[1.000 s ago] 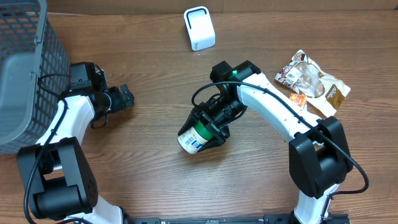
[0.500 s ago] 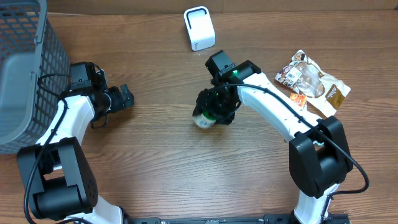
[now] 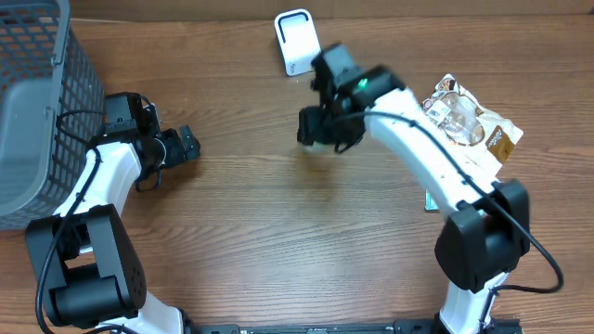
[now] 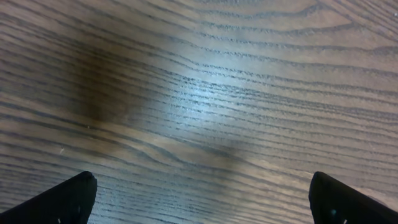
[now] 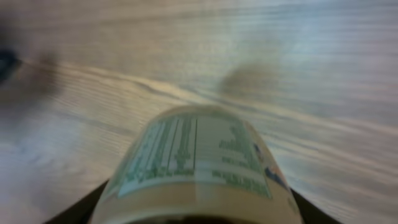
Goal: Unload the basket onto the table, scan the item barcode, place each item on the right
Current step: 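Raise the jar to the white scanner with the right gripper, then hold the jar's label against the white scanner with the right gripper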
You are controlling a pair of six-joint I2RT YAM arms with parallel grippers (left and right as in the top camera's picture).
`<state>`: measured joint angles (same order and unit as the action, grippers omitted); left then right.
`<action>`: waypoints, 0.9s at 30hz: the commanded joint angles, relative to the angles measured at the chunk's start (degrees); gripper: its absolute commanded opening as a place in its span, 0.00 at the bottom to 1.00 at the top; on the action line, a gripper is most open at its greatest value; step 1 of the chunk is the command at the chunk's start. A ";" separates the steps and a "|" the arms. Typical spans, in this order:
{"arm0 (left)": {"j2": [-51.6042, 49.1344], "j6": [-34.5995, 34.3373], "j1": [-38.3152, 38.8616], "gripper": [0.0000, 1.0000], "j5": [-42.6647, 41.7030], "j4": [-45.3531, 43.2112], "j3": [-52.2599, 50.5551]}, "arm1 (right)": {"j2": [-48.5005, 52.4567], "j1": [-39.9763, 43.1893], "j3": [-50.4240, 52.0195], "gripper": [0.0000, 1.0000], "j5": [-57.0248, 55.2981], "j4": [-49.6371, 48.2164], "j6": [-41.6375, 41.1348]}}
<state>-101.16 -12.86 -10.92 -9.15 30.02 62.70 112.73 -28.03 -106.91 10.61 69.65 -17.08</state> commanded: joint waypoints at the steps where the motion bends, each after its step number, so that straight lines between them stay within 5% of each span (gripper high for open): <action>1: -0.35 1.09 -0.31 1.00 0.79 -0.22 0.79 | -1.79 2.67 -14.34 0.03 -0.26 5.38 7.04; 5: -0.35 1.09 -0.31 1.00 0.79 -0.22 0.79 | -1.66 4.59 -23.71 0.03 -0.26 11.69 10.95; 11: -0.35 1.09 -0.31 1.00 0.79 -0.22 0.79 | 0.20 4.81 -21.97 0.03 -0.33 10.45 13.99; 27: -0.35 1.09 -0.31 1.00 0.79 -0.22 0.79 | 19.76 4.92 -21.00 0.04 -7.65 -30.64 20.39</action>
<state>-101.16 -12.86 -10.92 -9.15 29.98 62.70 132.00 -23.07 -127.13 3.95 42.98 -0.36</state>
